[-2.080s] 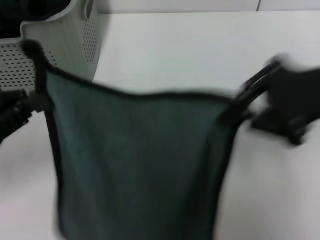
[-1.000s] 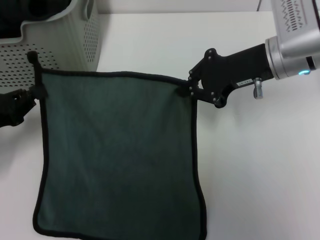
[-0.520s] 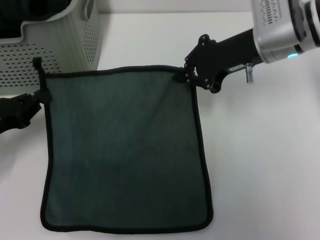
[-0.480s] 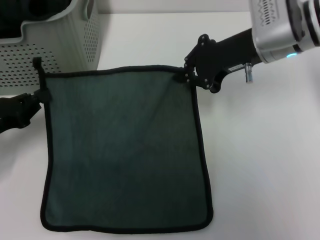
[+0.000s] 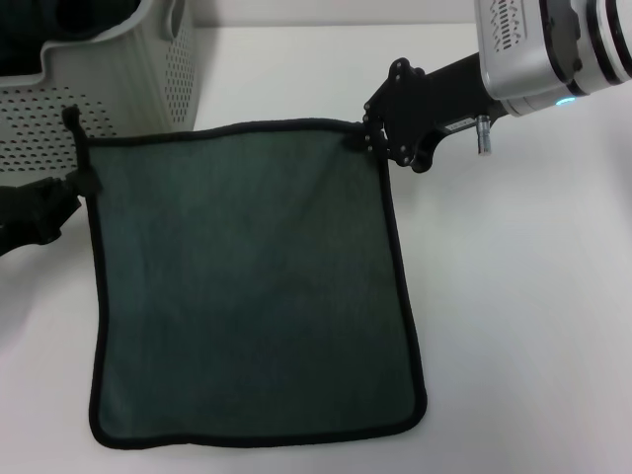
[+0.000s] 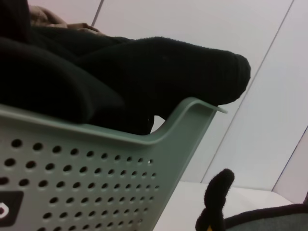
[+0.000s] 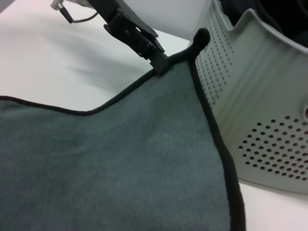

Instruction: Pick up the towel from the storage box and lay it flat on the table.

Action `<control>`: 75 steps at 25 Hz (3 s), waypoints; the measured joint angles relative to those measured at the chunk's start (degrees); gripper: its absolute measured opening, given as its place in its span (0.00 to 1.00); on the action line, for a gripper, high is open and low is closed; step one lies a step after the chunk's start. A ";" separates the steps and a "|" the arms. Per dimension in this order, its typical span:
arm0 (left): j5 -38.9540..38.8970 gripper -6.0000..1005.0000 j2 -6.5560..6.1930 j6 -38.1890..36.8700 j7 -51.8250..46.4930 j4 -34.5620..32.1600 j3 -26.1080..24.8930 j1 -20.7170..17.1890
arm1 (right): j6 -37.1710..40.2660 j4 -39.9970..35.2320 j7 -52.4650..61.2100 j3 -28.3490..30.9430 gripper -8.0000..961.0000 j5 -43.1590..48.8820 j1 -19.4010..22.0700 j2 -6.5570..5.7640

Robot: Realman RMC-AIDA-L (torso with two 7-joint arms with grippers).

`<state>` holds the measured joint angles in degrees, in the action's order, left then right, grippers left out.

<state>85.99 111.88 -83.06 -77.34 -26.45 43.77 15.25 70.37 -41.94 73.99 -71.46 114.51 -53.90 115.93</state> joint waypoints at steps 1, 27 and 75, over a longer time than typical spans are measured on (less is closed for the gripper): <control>0.10 0.02 0.00 0.25 0.00 0.00 0.00 0.19 | -0.02 0.11 0.00 0.00 0.03 0.01 -0.04 0.00; -1.00 0.32 0.58 -0.64 6.27 1.74 -0.09 -0.52 | -8.86 -5.99 3.83 -6.22 0.54 -9.17 8.55 0.26; 14.95 0.69 -2.25 -29.15 11.18 -1.50 5.10 11.71 | 25.28 10.74 -10.00 -11.43 0.92 -40.10 22.27 -0.24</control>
<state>100.94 109.63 -112.21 -66.17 -27.95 48.86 26.95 95.65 -31.20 63.99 -82.88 74.41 -31.63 115.69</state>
